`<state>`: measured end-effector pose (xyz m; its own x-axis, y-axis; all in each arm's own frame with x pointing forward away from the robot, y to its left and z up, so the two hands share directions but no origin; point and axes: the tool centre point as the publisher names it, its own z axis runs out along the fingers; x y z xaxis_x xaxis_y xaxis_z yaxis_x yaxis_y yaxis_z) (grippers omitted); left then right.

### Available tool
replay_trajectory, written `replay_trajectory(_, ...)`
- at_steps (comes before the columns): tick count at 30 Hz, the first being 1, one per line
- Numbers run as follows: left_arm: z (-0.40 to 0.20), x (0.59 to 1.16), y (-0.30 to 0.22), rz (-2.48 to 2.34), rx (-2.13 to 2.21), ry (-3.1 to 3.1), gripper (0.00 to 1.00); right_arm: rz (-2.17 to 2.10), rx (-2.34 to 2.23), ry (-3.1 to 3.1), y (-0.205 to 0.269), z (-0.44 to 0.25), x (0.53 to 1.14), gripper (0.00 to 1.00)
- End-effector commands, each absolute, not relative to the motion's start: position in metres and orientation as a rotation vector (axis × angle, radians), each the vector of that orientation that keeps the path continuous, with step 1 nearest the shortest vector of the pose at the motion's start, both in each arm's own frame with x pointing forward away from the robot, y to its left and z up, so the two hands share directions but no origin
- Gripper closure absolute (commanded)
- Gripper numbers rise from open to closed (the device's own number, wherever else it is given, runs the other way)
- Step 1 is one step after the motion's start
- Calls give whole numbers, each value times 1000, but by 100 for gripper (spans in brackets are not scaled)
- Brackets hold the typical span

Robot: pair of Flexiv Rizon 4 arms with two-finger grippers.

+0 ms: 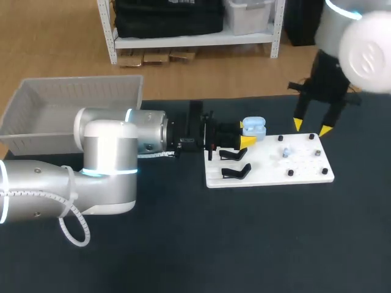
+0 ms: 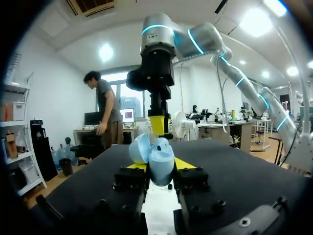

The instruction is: Pick up each earbud case from the left stands, insert the matching earbuds, close the lid, and place the case in the box.

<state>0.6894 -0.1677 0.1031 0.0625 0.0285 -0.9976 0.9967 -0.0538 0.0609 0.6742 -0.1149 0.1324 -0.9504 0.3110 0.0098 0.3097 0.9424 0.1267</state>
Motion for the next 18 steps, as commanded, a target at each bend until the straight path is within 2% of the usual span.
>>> replay_trajectory(1, 103, 688, -168, -1183, 1294, 1159, 100, 504, 460, 2980, -123, 120, 670, 49)
replay_trajectory(10, 97, 664, -159, -1194, 1290, 1166, 100, 559, 372, 2972, -113, 111, 670, 46)
replay_trajectory(13, 96, 658, -153, -1186, 1297, 1176, 100, 551, 343, 2967, -108, 106, 671, 50)
replay_trajectory(18, 94, 651, -145, -1178, 1306, 1185, 100, 475, 299, 2980, -100, 95, 673, 51)
